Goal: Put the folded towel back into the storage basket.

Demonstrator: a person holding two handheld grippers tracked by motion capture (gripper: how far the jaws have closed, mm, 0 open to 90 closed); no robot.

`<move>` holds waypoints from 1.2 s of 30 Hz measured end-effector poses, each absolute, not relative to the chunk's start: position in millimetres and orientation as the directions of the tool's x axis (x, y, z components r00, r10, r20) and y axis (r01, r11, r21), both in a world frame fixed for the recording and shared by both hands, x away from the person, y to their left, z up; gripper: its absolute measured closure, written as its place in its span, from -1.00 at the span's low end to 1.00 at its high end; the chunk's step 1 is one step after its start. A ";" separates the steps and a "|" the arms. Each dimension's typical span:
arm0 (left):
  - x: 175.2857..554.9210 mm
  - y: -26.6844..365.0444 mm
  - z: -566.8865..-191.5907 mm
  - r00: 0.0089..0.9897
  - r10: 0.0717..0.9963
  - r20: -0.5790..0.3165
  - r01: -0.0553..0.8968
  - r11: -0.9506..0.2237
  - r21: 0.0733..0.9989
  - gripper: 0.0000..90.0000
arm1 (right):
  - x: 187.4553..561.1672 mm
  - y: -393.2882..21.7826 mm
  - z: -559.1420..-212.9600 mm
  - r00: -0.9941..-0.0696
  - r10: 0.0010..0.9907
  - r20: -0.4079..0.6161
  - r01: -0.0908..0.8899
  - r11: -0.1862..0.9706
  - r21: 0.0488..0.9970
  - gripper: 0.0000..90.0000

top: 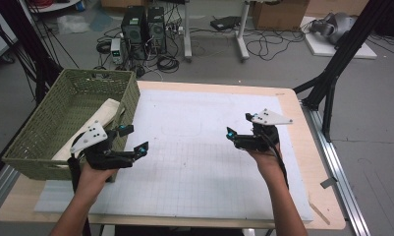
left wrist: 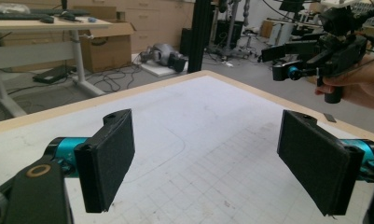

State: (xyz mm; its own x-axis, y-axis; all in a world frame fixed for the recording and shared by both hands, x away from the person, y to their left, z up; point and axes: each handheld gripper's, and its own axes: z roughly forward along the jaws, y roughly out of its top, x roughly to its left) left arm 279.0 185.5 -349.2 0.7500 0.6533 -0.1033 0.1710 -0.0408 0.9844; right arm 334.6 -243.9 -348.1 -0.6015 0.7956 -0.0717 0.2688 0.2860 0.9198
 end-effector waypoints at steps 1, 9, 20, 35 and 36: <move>279.2 183.7 -349.7 0.756 0.648 -0.099 0.166 -0.043 0.985 -0.57 | 331.8 -247.3 -350.1 -0.592 0.803 -0.069 0.268 0.277 0.923 -0.62; 283.4 168.5 -360.0 0.772 0.627 -0.110 0.190 -0.062 0.980 -0.55 | 306.9 -272.4 -366.7 -0.509 0.854 -0.108 0.248 0.266 0.931 -0.63; 289.8 151.0 -379.9 0.792 0.602 -0.096 0.189 -0.094 0.977 -0.55 | 281.9 -304.5 -395.3 -0.456 0.887 -0.067 0.300 0.224 0.927 -0.64; 298.3 137.3 -412.2 0.793 0.603 -0.087 0.211 -0.139 0.968 -0.56 | 267.2 -317.9 -423.7 -0.416 0.907 -0.062 0.329 0.213 0.920 -0.64; 298.7 136.3 -413.7 0.793 0.604 -0.081 0.212 -0.149 0.966 -0.56 | 267.2 -318.8 -424.4 -0.420 0.905 -0.064 0.332 0.218 0.918 -0.64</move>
State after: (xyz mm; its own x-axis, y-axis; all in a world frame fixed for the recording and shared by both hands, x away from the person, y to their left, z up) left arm 298.7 136.3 -413.7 0.7927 0.6043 -0.0807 0.2118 -0.1488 0.9659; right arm 267.2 -318.8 -424.4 -0.4196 0.9055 -0.0638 0.3316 0.2183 0.9178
